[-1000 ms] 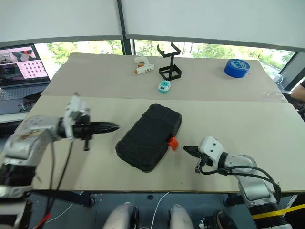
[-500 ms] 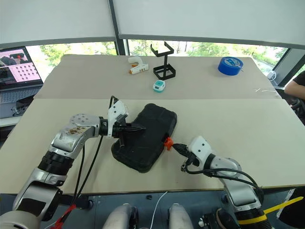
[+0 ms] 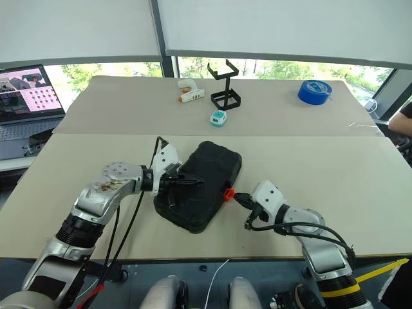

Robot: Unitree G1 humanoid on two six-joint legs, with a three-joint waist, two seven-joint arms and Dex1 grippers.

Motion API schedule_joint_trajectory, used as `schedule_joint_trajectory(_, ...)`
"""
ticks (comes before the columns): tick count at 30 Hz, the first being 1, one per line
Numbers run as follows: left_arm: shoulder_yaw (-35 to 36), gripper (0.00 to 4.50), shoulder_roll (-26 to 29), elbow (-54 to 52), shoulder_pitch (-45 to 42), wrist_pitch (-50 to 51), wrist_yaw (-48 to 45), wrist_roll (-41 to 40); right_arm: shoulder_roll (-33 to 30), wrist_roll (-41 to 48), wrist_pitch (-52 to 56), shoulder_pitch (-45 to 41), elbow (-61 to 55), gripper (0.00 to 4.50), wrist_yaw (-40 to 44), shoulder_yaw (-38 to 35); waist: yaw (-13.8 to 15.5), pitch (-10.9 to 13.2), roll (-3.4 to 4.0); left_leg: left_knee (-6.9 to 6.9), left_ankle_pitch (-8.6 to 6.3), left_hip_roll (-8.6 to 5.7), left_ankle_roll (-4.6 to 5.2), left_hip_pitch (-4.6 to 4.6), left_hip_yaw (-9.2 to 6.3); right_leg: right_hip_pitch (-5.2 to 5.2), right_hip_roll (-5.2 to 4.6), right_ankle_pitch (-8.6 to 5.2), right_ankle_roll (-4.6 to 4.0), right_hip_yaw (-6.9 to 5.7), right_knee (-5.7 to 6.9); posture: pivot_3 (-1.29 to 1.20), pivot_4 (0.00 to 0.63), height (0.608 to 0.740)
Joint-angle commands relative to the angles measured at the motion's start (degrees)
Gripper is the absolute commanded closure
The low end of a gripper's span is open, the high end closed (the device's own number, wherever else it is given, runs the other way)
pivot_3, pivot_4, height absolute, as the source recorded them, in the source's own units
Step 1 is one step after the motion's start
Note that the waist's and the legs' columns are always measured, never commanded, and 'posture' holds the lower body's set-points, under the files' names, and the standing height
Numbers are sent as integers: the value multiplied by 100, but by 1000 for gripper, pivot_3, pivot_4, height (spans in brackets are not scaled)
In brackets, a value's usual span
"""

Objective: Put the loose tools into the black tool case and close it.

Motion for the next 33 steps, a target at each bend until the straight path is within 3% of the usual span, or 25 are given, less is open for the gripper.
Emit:
schedule_joint_trajectory(1, -419, 4387, -34, 366, 177, 240, -16, 211, -5, -93, 26, -50, -23, 4500, -20, 48, 20, 0, 0, 0, -1, 0, 1, 6, 0, 10, -1, 0, 0, -3, -3, 0, 150, 740)
schedule_joint_trajectory(11, -449, 4387, -20, 486, 168, 214, 9, 261, 346, -19, -384, -350, 180, 4500, -60, -19, 25, -4, 3, 0, -2, 0, 2, 14, -5, 23, -3, -1, -1, -9, -9, 0, 150, 740)
schedule_joint_trajectory(33, -666, 4387, -228, 1180, 78, -90, -173, 578, 349, 692, 417, -465, -619, 4500, 83, -424, -38, -29, 35, -5, -1, 5, 2, 27, -12, 28, 1, -1, -3, -6, -5, 0, 150, 740)
